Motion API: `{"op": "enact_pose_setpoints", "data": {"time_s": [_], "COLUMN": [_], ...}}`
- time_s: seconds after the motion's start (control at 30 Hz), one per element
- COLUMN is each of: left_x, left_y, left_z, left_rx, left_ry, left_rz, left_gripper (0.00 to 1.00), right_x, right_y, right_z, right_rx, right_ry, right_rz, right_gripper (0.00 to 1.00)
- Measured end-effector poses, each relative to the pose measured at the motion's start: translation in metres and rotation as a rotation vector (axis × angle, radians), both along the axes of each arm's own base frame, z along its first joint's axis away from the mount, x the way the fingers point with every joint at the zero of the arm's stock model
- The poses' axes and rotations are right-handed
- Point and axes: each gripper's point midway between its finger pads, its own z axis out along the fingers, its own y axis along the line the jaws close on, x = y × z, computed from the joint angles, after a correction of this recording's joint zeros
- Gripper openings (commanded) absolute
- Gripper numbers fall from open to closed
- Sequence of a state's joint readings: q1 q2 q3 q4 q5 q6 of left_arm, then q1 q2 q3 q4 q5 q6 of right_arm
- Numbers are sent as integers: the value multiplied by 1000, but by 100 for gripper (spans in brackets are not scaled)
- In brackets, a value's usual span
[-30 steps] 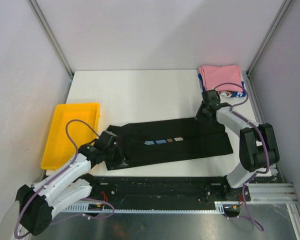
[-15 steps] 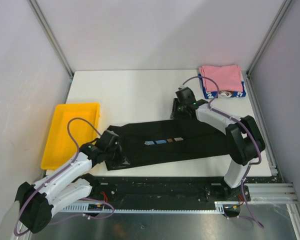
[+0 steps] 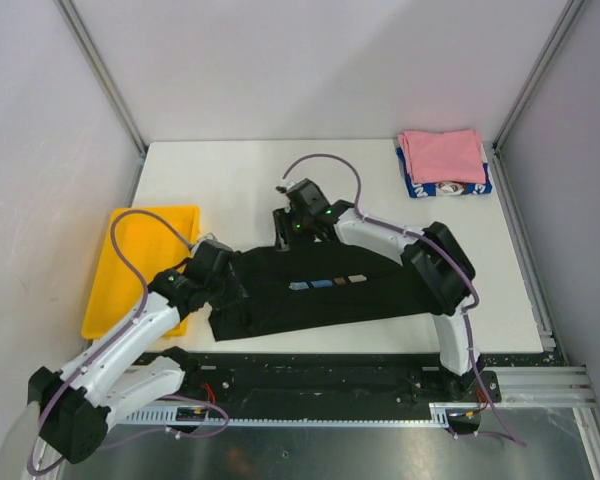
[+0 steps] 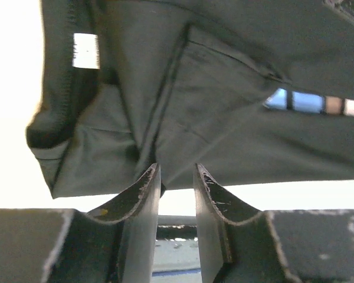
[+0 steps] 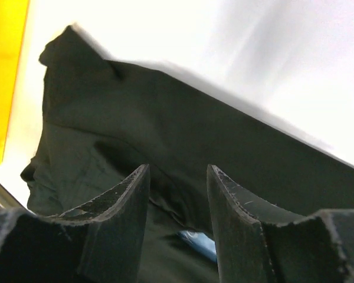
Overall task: Fold and stack the t-shirts
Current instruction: Fold the other side of the tshirt into a rectangle
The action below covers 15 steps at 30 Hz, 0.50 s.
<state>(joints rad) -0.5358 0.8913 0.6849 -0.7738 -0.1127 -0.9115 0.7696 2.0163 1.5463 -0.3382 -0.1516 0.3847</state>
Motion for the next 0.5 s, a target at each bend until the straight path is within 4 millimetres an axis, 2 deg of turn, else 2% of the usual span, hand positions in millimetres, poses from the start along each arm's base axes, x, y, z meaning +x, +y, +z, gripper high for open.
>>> {"op": "enact_pose_setpoints", "data": {"time_s": [0.23, 0.5], "left_x": [18, 33], "left_y": [32, 49], "left_z": [-21, -46], "left_rx": [76, 112], "left_ry": [70, 146], "left_rz": [155, 212], "left_gripper": [30, 27], "right_x": [-25, -50], "right_y": [51, 77], "right_z": [-23, -35], "right_rx": [2, -28], "right_ry": [26, 26], "right_rz": [156, 246], "right_gripper": [58, 59]}}
